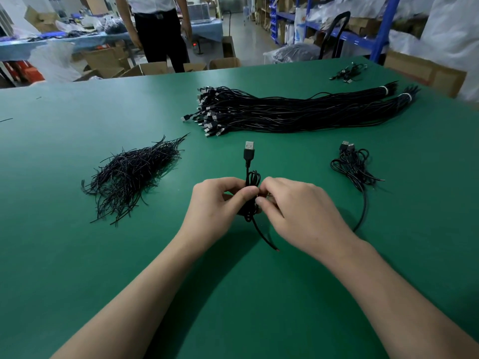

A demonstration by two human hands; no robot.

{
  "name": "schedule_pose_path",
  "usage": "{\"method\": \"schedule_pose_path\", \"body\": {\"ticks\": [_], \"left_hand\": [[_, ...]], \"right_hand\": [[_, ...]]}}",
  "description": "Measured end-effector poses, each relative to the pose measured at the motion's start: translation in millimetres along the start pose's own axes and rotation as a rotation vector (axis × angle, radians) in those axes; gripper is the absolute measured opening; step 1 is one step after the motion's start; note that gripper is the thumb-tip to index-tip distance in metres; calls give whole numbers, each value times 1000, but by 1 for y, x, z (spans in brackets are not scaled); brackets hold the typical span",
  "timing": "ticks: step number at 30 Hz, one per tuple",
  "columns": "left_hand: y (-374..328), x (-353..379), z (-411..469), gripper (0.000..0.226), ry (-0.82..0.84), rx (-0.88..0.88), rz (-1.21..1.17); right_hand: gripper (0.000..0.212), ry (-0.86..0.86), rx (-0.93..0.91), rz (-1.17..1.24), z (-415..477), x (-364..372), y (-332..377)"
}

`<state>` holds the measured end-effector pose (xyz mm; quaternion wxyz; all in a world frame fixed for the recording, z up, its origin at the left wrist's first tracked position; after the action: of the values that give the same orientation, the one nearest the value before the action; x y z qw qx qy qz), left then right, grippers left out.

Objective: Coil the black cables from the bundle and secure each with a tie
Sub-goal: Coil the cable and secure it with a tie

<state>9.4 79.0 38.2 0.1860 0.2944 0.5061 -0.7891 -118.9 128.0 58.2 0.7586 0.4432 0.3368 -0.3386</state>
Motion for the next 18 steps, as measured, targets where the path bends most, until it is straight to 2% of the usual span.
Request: {"method": "schedule_pose_path", "body": {"ticks": [2, 4, 8, 12, 14, 16, 18], "left_hand": [[1, 1, -1, 18, 13, -12, -7], [1, 2, -2, 18, 27, -23, -78], [-3, -2, -4, 10, -33, 22, -76], [-37, -20, -9, 17, -248, 373, 160], [-50, -23, -14, 18, -341, 523, 325], [-46, -23, -10, 22, -332, 469, 321], [-25, -14, -2, 37, -155, 189, 14]], "right_hand": [[17, -27, -57, -59, 1, -2, 6], [18, -63, -9, 75, 1, -4, 1], [24, -21, 251, 731, 2, 9, -26], [23, 147, 505, 1445, -4, 33, -31], [22, 160, 539, 1606, -5, 37, -30], [18, 105, 514, 1604, -4, 34, -31], [18, -7, 459, 1481, -1, 25, -35]]}}
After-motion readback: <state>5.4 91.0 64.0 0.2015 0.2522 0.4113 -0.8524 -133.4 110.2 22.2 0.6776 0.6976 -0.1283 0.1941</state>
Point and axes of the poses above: each hand's wrist, its own z-axis towards the middle knuckle, its own x-axis out of the palm, y = z × x, the point moved 9 cm from there along z, towards the middle knuckle, and after that the axes turned 15 degrees about z, right-handed, at the moved point
